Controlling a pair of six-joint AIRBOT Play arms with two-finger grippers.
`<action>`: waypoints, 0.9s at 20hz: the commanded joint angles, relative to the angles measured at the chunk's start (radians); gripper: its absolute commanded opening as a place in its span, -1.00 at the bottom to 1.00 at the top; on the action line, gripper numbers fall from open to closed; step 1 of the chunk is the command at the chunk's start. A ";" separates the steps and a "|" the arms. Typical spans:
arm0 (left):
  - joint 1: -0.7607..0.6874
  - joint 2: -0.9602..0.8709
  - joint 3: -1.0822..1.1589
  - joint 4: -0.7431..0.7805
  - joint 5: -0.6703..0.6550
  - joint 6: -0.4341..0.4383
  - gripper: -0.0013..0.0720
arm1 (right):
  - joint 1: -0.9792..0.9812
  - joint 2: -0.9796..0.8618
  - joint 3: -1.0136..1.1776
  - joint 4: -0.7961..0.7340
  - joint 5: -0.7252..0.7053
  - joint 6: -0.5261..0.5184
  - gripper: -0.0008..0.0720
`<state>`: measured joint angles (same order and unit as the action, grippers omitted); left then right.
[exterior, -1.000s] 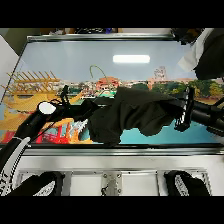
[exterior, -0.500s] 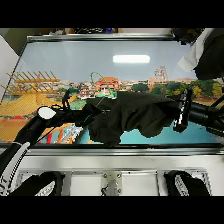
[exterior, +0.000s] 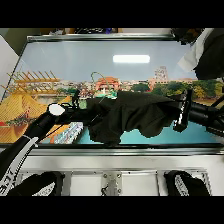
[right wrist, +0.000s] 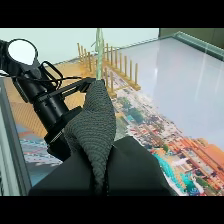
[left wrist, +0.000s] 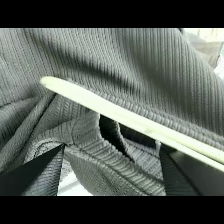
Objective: Fold the clothes and pants, and hang the long-sleeved shirts on hangers.
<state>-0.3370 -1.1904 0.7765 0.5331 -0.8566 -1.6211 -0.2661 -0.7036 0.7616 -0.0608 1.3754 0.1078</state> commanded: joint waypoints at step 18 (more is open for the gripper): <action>0.096 -0.005 0.005 0.000 -0.088 0.074 -0.93 | 0.000 0.063 0.054 0.003 -0.052 0.050 -0.95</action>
<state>-0.2810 -1.1946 0.7807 0.5308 -0.9428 -1.5570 -0.2661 -0.6643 0.7921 -0.0635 1.3483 0.1257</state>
